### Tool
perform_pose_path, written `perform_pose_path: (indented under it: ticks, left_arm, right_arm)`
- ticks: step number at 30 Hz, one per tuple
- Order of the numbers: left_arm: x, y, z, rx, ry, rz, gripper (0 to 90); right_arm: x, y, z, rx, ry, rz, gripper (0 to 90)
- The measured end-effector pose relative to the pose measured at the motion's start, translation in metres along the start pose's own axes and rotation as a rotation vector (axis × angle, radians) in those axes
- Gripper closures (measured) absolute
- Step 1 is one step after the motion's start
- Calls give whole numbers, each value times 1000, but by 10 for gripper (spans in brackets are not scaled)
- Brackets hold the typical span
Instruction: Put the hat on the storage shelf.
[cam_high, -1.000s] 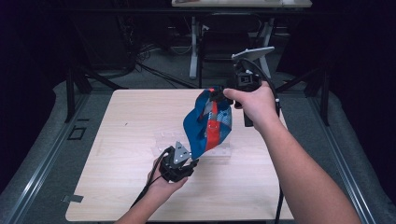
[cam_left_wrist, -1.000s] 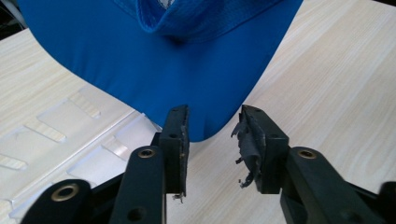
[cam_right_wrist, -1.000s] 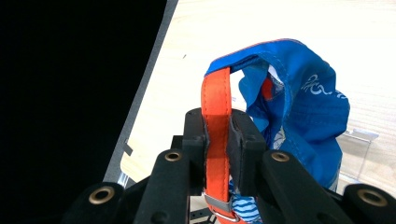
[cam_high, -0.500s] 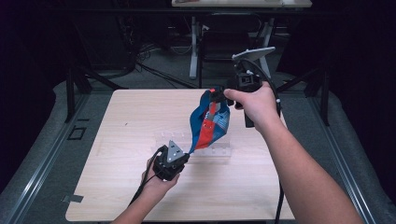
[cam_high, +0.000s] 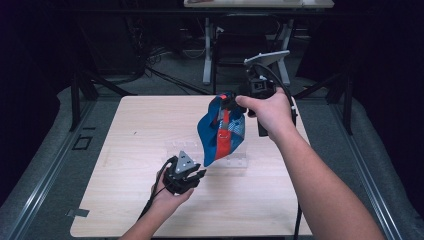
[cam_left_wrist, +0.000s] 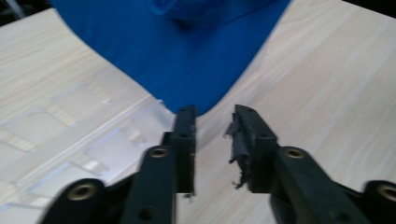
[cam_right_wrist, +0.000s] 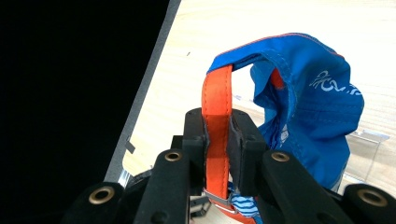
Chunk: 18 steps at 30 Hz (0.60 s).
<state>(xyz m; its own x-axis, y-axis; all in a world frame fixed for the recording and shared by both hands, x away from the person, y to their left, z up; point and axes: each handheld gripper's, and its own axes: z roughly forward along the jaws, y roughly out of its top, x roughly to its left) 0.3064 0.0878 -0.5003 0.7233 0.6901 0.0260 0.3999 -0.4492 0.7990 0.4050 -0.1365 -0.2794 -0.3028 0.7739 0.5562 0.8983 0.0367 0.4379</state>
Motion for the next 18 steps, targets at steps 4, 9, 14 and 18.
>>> perform_pose_path:
  ticks: [4,9,14,18]
  left_arm:
    - [-4,4,9,12,36,22,628]
    - [-2,4,18,25,76,11,794]
    - [1,3,15,29,78,27,854]
    - [10,1,11,23,67,-3,864]
  right_arm:
    - [1,0,0,1,1,0,782]
    - [1,-1,0,6,5,-1,782]
    - [1,-1,1,5,7,-5,782]
    - [1,-1,3,6,7,0,781]
